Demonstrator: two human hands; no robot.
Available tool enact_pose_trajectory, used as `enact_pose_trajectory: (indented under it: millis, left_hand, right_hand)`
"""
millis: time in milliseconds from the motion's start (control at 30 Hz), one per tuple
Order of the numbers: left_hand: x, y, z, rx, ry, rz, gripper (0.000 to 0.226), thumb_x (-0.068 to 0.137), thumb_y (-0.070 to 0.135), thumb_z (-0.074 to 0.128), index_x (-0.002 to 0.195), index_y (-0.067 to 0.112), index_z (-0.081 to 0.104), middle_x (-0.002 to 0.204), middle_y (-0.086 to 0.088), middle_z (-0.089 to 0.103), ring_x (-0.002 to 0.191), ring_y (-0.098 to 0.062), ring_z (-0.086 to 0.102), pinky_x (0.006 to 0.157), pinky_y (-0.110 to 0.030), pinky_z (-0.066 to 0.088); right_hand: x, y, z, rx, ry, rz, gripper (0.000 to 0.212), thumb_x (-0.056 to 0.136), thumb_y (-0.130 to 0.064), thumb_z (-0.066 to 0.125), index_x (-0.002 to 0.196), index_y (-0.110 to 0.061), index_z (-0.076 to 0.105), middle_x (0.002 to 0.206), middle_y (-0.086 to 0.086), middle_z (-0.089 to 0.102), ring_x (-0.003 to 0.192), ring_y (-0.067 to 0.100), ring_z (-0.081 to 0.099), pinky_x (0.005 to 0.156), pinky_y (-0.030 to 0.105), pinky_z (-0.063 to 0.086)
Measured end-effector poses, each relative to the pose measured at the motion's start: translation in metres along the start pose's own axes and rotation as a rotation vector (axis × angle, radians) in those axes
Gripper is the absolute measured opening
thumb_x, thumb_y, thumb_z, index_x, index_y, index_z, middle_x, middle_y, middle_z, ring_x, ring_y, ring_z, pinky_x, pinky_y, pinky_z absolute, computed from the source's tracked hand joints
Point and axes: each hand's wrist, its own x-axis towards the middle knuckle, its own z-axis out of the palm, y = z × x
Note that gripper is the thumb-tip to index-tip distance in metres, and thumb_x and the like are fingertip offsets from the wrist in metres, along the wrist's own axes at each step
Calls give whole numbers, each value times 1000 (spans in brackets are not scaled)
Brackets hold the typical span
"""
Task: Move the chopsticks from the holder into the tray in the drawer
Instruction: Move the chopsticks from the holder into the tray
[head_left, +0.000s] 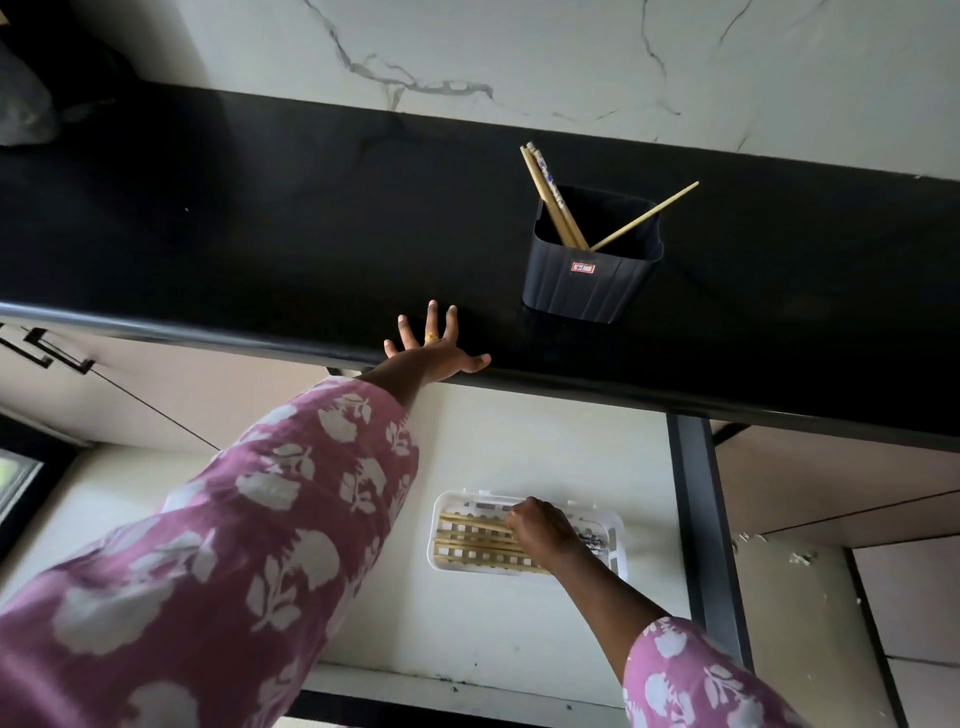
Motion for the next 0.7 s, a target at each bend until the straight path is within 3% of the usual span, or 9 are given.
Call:
enact_pose_trajectory:
  millis: [100,200,267,333,567,700]
  left_hand:
    - [-2,1,-4,-14,-17,4,90,83,68,45,149,36,-8,157,10,-20,141,-40,-21,111,-60,-3]
    - [-2,1,-6,-3,-42,7,92,83,68,45,148,36,-11,156,10,-24,140,-41,-23,111,-61,-3]
    - [0,0,-7,-8,-49,10,93,82,69,46,148,36,-12,155,10,-25,140,-41,-24,111,-61,-3]
    - [1,-1,-7,-18,-54,10,95,82,69,47,147,37,-13,155,10,-27,140,-41,-24,110,-62,-4]
    - [1,0,-5,-8,-24,-3,93,82,69,46,148,37,-11,156,10,-24,141,-40,-23,111,-61,-3]
    - [0,0,-4,-15,-19,-9,92,82,69,46,148,37,-9,156,10,-22,141,-40,-22,111,-60,-3]
  right_hand:
    - [4,0,11,24,45,20,29,93,-10,39,66,-12,49,94,27,61,99,32,62,70,29,36]
    - [5,-2,19,64,67,26,28,95,-7,36,92,-5,64,113,25,63,107,31,59,79,33,43]
    - [4,-2,21,70,90,9,31,96,-9,34,110,1,60,119,23,61,111,31,57,89,34,45]
    - [4,-1,21,35,79,-6,31,97,-15,36,115,1,57,119,23,61,112,32,57,91,33,44]
    - [-2,3,23,-9,86,-147,30,97,-17,37,109,-3,61,118,18,64,111,29,58,84,28,43]
    - [-6,6,20,-56,144,-168,23,92,-18,44,80,-22,63,91,8,66,100,30,60,69,22,46]
